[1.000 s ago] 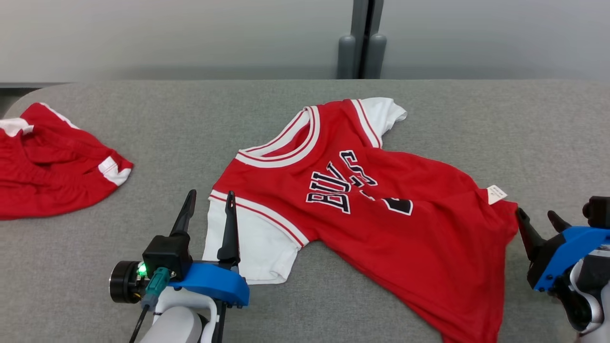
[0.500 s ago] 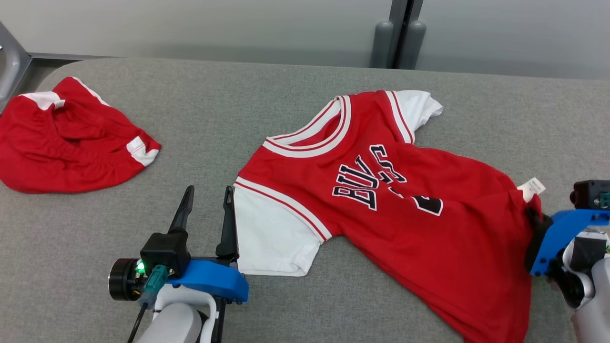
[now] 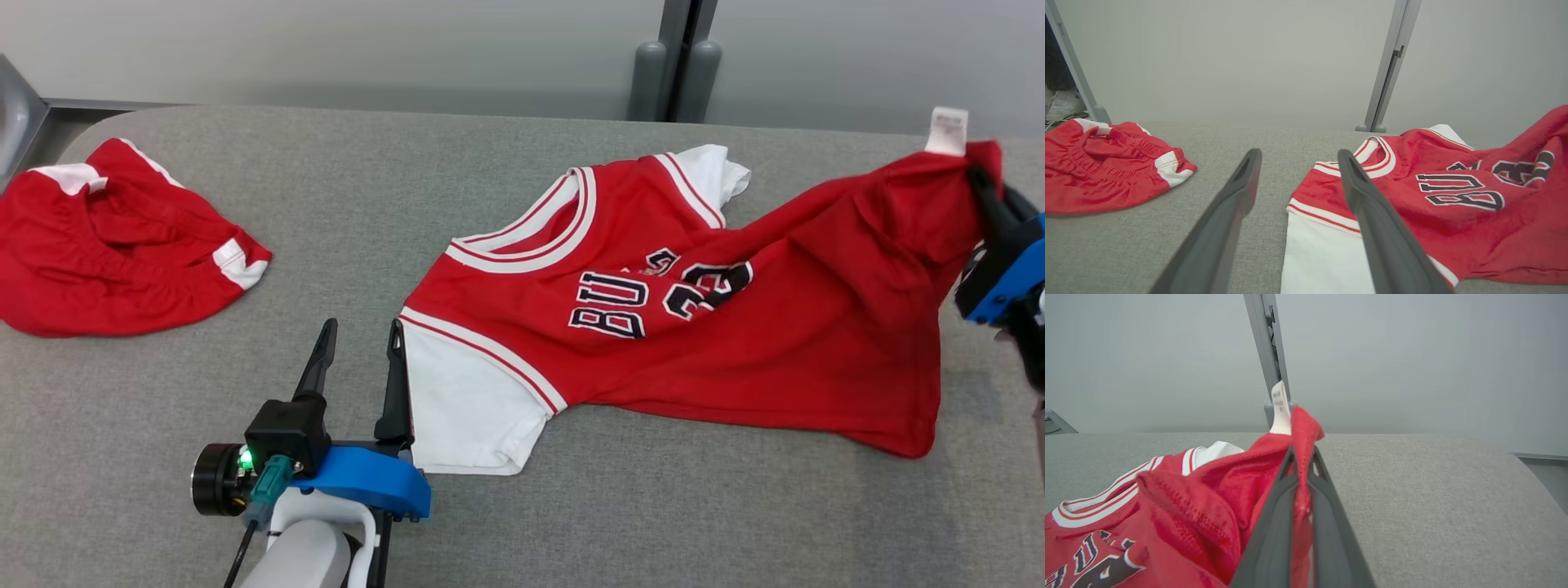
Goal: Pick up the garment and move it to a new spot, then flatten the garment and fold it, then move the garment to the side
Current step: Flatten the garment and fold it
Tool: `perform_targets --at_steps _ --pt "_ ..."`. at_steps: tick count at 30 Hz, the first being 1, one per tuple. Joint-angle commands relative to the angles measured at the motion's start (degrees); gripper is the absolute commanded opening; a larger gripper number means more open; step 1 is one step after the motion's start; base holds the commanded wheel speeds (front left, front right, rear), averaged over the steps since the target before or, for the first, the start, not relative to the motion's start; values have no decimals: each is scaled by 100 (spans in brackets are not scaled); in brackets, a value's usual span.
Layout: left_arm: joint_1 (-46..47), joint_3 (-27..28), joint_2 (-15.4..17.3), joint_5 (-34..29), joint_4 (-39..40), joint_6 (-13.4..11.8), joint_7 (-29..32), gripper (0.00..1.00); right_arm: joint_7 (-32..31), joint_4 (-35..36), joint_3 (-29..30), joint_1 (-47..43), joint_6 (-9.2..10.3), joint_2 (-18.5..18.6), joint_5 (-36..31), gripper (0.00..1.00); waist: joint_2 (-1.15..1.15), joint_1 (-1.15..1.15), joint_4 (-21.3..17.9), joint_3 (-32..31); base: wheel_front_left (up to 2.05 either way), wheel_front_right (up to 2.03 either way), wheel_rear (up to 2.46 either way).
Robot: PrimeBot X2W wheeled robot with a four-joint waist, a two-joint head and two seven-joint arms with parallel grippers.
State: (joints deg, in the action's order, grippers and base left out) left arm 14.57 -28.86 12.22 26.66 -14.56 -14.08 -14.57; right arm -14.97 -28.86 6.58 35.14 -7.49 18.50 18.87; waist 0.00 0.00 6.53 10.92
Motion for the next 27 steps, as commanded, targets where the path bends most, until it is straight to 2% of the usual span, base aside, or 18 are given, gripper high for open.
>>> perform_targets --at_steps 1,6,12,17,25,27 --pt "133 -31 -21 1 -11 36 -30 100 62 46 79 159 -1 72 -34 0 0 0 42 16 0 0 0" --pt "122 -36 -56 4 -50 51 -39 100 224 127 446 393 -1 60 -37 0 0 0 194 45 0 0 0" --pt "184 -67 -80 -38 -92 105 -50 100 155 -188 634 692 -1 253 -205 0 0 0 410 133 0 0 0" --pt "292 -110 -110 -86 -105 147 -58 100 455 -673 847 1296 -1 395 -729 0 0 0 616 303 0 0 0" --pt "411 -146 -211 -132 -147 210 -63 100 578 -1429 1089 1877 -1 309 -1670 0 0 0 843 522 0 0 0" --pt "454 -155 -242 -153 -161 231 -64 100 720 -1664 1352 1969 -1 302 -1949 0 0 0 887 568 0 0 0"
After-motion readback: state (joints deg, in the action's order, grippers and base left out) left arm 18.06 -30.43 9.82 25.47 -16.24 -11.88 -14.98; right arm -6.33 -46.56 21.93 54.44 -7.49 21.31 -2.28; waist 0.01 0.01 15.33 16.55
